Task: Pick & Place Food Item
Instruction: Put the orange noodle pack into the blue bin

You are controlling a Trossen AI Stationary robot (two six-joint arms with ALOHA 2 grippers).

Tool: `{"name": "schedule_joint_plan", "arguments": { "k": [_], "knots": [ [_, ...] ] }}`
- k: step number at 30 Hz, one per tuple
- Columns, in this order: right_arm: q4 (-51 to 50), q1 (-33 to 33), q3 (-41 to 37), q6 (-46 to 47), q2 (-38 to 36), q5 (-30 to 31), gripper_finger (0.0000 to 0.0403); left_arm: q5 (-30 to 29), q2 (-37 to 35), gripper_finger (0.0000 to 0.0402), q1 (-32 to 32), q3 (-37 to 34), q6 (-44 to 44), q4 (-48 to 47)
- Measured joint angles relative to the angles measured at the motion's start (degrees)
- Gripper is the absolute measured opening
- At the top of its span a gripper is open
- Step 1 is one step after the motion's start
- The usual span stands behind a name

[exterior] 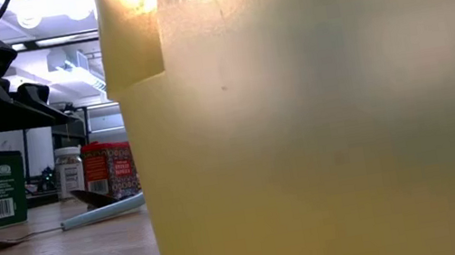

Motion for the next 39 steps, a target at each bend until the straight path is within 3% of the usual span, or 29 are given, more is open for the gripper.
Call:
{"name": "schedule_joint_plan", "arguments": {
  "k": [9, 15, 25, 39],
  "knots": [
    [-1.61, 0.26, -0.02, -2.03, -10.24, 0.26, 0.0009, 0.0, 0.0, 0.0158, 0.0, 0.0, 0.0, 0.0],
    [-8.1, 2.41, -0.09, -1.79, -17.26, -4.1, 0.0009, -0.01, 0.0, 0.0158, 0.01, 0.0, 0.0, 0.0],
    [-17.65, 12.32, -3.01, 13.56, -25.06, -4.19, 0.0009, -0.01, 0.0, 0.0158, 0.0, 0.0, 0.0, 0.0],
    [-18.01, 25.9, -15.03, 33.71, -25.77, -4.43, 0.0009, 0.0, 0.0, 0.0159, 0.0, 0.0, 0.0, -0.01]
  ]
}}
